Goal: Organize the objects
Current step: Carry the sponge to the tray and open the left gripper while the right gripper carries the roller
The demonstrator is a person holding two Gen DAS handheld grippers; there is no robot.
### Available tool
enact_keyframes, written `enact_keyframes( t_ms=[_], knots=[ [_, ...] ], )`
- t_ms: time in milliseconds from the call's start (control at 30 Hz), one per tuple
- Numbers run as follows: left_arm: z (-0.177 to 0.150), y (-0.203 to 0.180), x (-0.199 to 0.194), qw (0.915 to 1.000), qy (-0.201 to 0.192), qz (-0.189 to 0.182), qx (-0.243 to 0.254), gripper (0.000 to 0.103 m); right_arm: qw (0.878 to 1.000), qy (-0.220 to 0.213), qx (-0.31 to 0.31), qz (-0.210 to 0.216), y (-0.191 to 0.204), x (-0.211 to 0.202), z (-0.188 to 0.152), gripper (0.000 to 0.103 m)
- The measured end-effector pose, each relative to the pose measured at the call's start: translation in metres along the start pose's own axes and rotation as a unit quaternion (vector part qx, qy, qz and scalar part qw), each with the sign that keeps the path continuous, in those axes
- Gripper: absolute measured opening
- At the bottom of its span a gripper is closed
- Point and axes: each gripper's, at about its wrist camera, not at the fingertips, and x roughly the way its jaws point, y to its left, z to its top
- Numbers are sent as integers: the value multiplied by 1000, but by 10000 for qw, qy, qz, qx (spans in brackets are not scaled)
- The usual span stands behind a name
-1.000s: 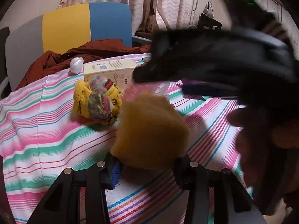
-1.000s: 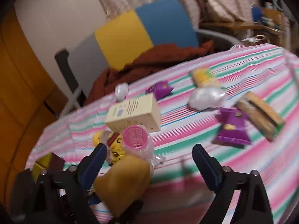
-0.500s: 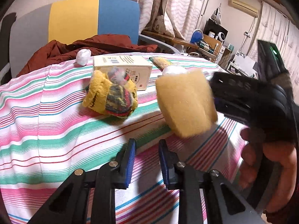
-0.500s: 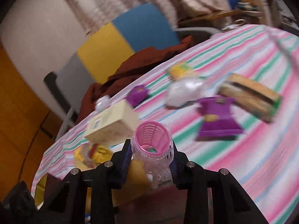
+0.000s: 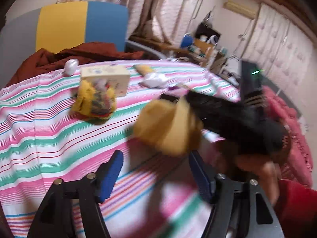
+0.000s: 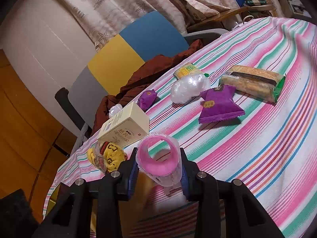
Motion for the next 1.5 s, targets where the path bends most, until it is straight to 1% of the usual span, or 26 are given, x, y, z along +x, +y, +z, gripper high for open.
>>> enact_keyframes(
  t_ms=[67,100,167,200,233,267,300,400,433,467,500,533,600,667,767,900,1067,1167,1300,1500],
  knots=[
    [4,-3,-4,9999,-93,-76,-57,79,10000,16,-11,31,-1,1,0,37],
    [6,-3,-1,9999,-68,-32,-83,79,10000,16,21,65,-3,2,0,37],
    [11,-1,11,9997,139,211,-74,79,9999,-5,81,130,-6,1,0,37],
    [13,2,17,9995,211,205,-119,79,9998,-11,108,151,-6,0,-1,37],
    [14,4,22,9994,292,72,-189,79,9998,-19,132,173,-7,-1,-1,37],
    [14,5,25,9991,368,14,-231,79,9997,-27,139,183,-7,-1,-1,37],
    [14,5,28,9988,428,22,-249,79,9997,-34,141,190,-7,-1,-1,37],
    [15,4,34,9981,454,-17,-423,80,9997,-46,145,199,-7,-1,-2,37],
    [15,3,36,9977,451,-59,-497,79,9997,-58,145,205,-8,-2,-2,37],
    [13,1,38,9980,426,-10,-461,76,9996,-74,150,206,-8,-2,-2,37],
    [10,-4,39,9989,361,164,-269,75,9996,-106,168,202,-8,-3,-2,37],
    [7,-8,39,9994,292,176,-105,69,9995,-132,192,197,-9,-4,-2,37],
    [2,-12,35,9995,225,200,52,64,9992,-218,287,172,-12,-8,-3,37],
    [1,-10,30,9997,210,159,19,59,9986,-327,417,91,-17,-13,-3,37],
    [0,-3,22,9997,216,144,-18,58,9977,-437,479,-204,-17,-24,-4,37],
    [-5,7,10,9995,131,199,-220,57,9973,-458,198,-544,-7,-39,-11,37],
    [-14,17,-11,9980,-41,293,-553,56,9950,-255,-390,-884,12,-45,-18,37],
    [-19,20,-23,9973,-163,339,-630,56,9918,-133,-702,-1057,23,-45,-22,37],
    [-28,21,-47,9965,-333,436,-624,56,9891,27,-982,-1098,37,-42,-34,37],
    [-43,28,-87,9938,-603,598,-713,56,9865,226,-1328,-930,66,-40,-55,37]
  ],
)
